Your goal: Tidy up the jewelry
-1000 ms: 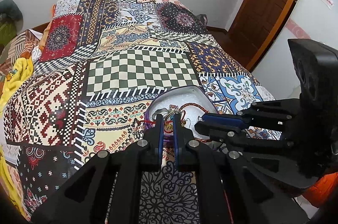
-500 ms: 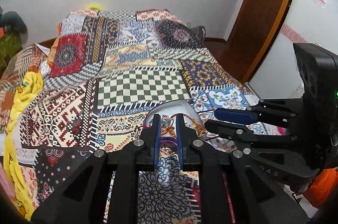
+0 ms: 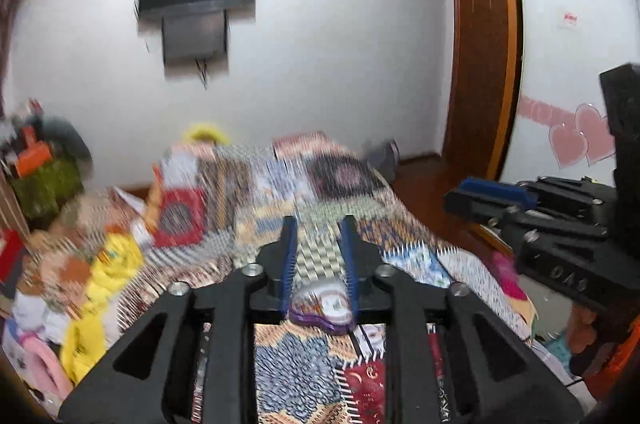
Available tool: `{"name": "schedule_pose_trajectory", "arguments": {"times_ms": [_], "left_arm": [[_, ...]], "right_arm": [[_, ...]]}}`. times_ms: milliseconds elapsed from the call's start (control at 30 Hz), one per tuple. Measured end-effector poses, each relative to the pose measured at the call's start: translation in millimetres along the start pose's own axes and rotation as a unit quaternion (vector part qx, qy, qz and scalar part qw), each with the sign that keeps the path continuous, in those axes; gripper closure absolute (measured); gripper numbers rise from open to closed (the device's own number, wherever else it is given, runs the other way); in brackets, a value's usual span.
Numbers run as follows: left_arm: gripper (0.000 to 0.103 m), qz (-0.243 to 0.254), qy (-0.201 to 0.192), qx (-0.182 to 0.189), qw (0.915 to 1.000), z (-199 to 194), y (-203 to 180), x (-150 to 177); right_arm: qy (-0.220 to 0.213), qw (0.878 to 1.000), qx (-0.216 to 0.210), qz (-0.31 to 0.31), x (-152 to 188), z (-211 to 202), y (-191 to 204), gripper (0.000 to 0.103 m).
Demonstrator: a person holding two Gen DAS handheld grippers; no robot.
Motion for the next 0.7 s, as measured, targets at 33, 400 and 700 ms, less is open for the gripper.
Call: {"name": "schedule_pose_trajectory", "arguments": {"times_ms": [33,400,700], "left_arm": [[0.070,0.007,-0.018,-0.005,0.9998,-11,-4,-5],[0.007,0.003,-0.123,-0.046,0.9914,-85,-18,-27],[0.001,-0.024,-0.112,-0.068,0.9911,-90,-10,-21]], "right_arm": [[-0.021,1.000,0.005,0.000,-6,-14,3,0.085],[-0.150,0.986,0.070,0.011,-24,-95,25,0.041],[-0.184,0.975,0.127,0.016,-20,-108,29,0.008]]}}
Point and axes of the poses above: each gripper's, at about its wrist camera, not at the fingertips, and z roughly the way its jaws point, y to its left, x to its underside, the point moved 1 cm from there along z, roughly the way its jaws point, and after that the axes turned 13 degrees about -y, right-handed, at the moved point
